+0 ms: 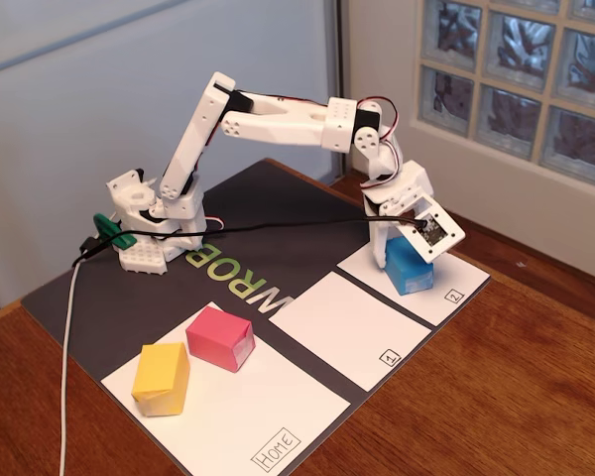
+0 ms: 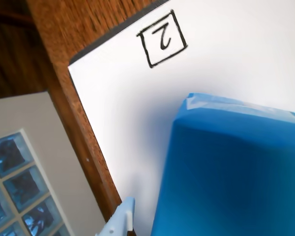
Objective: Move box blue to home
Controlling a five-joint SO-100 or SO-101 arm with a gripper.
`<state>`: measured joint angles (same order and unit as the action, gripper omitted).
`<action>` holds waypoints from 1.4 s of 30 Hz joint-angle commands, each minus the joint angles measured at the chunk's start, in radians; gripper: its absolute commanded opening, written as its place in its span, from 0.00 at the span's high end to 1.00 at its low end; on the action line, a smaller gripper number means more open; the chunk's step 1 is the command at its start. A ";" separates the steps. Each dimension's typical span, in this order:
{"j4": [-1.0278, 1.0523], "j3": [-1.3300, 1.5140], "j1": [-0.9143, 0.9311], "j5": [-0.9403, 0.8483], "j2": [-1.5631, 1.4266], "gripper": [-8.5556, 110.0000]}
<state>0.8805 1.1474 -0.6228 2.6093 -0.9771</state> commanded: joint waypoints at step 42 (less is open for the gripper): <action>-0.130 0.057 -0.002 0.155 -0.040 0.93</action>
<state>0.7701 1.2042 -0.6044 2.6078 -0.9495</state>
